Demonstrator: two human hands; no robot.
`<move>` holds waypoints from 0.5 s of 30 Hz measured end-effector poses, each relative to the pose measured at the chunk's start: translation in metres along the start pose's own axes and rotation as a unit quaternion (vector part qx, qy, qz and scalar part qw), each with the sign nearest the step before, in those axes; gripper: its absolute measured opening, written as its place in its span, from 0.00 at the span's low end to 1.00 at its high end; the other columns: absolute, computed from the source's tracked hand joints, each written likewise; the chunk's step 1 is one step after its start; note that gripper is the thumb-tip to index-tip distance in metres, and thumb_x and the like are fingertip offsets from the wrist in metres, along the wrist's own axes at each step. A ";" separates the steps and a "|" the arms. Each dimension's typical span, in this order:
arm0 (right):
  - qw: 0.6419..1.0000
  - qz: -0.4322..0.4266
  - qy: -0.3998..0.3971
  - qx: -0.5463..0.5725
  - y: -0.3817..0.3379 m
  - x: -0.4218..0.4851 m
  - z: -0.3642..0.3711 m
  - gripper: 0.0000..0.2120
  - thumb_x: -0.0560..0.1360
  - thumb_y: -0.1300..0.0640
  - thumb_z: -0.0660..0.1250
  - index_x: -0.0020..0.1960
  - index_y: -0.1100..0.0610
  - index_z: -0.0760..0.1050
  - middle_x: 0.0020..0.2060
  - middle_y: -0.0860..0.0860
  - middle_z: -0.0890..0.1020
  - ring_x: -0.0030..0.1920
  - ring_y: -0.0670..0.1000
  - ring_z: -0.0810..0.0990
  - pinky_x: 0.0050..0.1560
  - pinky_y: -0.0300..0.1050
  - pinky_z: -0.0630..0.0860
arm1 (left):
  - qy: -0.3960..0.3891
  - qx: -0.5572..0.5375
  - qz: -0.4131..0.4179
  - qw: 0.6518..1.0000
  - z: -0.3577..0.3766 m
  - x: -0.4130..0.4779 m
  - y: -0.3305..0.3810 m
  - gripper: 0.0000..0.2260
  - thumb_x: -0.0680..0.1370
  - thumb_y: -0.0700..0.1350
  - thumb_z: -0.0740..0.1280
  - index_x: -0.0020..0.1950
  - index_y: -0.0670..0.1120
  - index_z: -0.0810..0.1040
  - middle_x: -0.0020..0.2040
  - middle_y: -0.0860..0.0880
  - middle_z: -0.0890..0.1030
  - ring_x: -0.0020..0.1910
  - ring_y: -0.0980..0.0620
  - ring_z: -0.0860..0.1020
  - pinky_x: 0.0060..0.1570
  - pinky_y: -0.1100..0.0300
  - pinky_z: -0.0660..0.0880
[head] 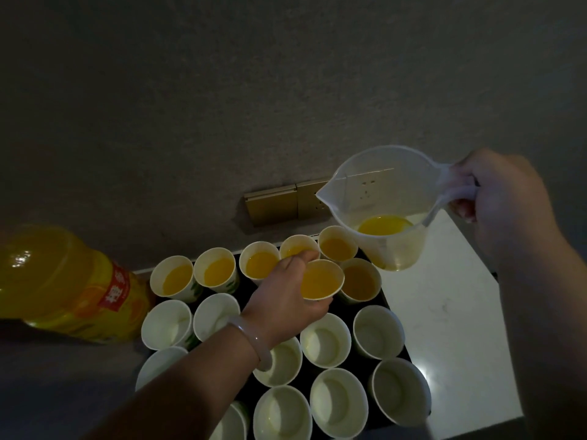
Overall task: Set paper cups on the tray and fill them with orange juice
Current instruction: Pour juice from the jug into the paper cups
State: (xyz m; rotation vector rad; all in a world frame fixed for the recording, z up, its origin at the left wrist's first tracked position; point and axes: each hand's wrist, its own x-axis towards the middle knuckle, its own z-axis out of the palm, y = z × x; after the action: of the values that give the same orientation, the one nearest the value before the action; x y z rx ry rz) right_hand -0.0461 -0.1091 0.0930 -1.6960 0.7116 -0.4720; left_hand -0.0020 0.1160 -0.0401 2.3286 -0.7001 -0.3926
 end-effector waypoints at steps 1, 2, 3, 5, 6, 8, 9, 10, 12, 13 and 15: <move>1.000 0.008 0.003 0.003 0.001 0.000 0.000 0.10 0.75 0.62 0.59 0.35 0.62 0.70 0.14 0.45 0.69 0.16 0.42 0.65 0.18 0.31 0.60 | -0.011 0.011 0.003 1.000 0.000 0.001 -0.001 0.33 0.72 0.55 0.72 0.73 0.55 0.62 0.67 0.54 0.70 0.66 0.57 0.68 0.62 0.65 0.67; 1.000 0.012 0.004 0.004 0.002 0.001 0.000 0.09 0.75 0.61 0.60 0.37 0.62 0.71 0.15 0.45 0.70 0.16 0.42 0.66 0.18 0.31 0.61 | -0.024 0.022 0.008 0.999 -0.001 0.002 0.000 0.33 0.72 0.55 0.72 0.73 0.55 0.61 0.68 0.53 0.69 0.67 0.57 0.67 0.62 0.65 0.66; 1.000 0.012 -0.001 0.006 0.003 0.001 0.000 0.09 0.76 0.61 0.60 0.37 0.60 0.71 0.15 0.44 0.71 0.17 0.41 0.67 0.18 0.31 0.63 | -0.036 0.032 0.012 0.999 -0.001 0.003 0.000 0.33 0.73 0.54 0.72 0.74 0.55 0.61 0.69 0.53 0.69 0.67 0.56 0.66 0.62 0.66 0.64; 1.000 0.006 -0.012 0.017 0.006 0.000 0.000 0.11 0.78 0.61 0.60 0.37 0.57 0.69 0.16 0.43 0.72 0.18 0.40 0.70 0.20 0.29 0.66 | -0.051 0.048 0.019 0.997 -0.003 0.005 0.001 0.32 0.73 0.54 0.71 0.74 0.55 0.61 0.70 0.52 0.68 0.69 0.55 0.65 0.63 0.66 0.63; 1.000 0.004 -0.013 0.019 0.007 0.000 0.001 0.12 0.78 0.61 0.60 0.36 0.56 0.69 0.16 0.43 0.72 0.18 0.41 0.69 0.20 0.30 0.66 | -0.056 0.054 0.022 0.997 -0.003 0.006 0.001 0.32 0.73 0.54 0.71 0.74 0.55 0.61 0.70 0.52 0.68 0.69 0.55 0.64 0.64 0.65 0.62; 1.000 0.004 -0.006 0.027 0.008 0.000 0.002 0.12 0.74 0.59 0.61 0.32 0.58 0.68 0.16 0.46 0.70 0.18 0.43 0.66 0.19 0.33 0.63 | -0.066 0.069 0.031 0.995 -0.003 0.009 0.001 0.32 0.74 0.54 0.71 0.74 0.54 0.61 0.72 0.52 0.67 0.71 0.55 0.62 0.65 0.65 0.60; 0.999 0.007 -0.004 0.037 0.008 0.000 0.003 0.11 0.70 0.57 0.61 0.30 0.59 0.67 0.16 0.47 0.69 0.18 0.45 0.65 0.19 0.33 0.60 | -0.071 0.080 0.036 0.994 -0.003 0.010 0.001 0.32 0.74 0.54 0.70 0.74 0.53 0.61 0.72 0.52 0.66 0.71 0.55 0.62 0.65 0.66 0.59; 0.999 0.014 -0.001 0.047 0.008 0.000 0.004 0.10 0.66 0.56 0.61 0.29 0.60 0.67 0.16 0.47 0.69 0.19 0.46 0.64 0.20 0.33 0.59 | -0.074 0.091 0.042 0.992 -0.003 0.011 0.001 0.32 0.74 0.54 0.70 0.74 0.52 0.61 0.72 0.52 0.66 0.71 0.54 0.61 0.66 0.66 0.58; 0.998 0.022 -0.004 0.056 0.008 -0.001 0.004 0.08 0.65 0.55 0.62 0.30 0.59 0.68 0.17 0.47 0.70 0.19 0.45 0.66 0.20 0.35 0.62 | -0.075 0.114 0.051 0.989 -0.003 0.012 0.001 0.32 0.74 0.54 0.70 0.75 0.52 0.61 0.72 0.52 0.66 0.71 0.54 0.61 0.66 0.65 0.57; 0.998 0.021 -0.007 0.054 0.009 -0.001 0.004 0.08 0.66 0.55 0.62 0.31 0.59 0.69 0.17 0.47 0.71 0.19 0.44 0.67 0.21 0.35 0.63 | -0.076 0.124 0.053 0.988 -0.003 0.013 0.001 0.32 0.74 0.55 0.69 0.75 0.52 0.61 0.72 0.52 0.66 0.71 0.53 0.61 0.66 0.65 0.57; 0.999 0.010 -0.004 0.047 0.009 -0.001 0.003 0.09 0.67 0.56 0.62 0.33 0.61 0.70 0.17 0.47 0.70 0.19 0.45 0.66 0.21 0.35 0.62 | -0.078 0.147 0.058 0.984 -0.001 0.014 0.000 0.32 0.75 0.55 0.68 0.75 0.52 0.59 0.72 0.51 0.65 0.72 0.52 0.60 0.68 0.63 0.56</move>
State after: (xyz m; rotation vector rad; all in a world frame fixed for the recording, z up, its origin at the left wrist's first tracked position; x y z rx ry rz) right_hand -0.0474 -0.1075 0.0836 -1.5996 0.6894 -0.4770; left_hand 0.0095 0.1085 -0.0400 2.5344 -1.0246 -0.4470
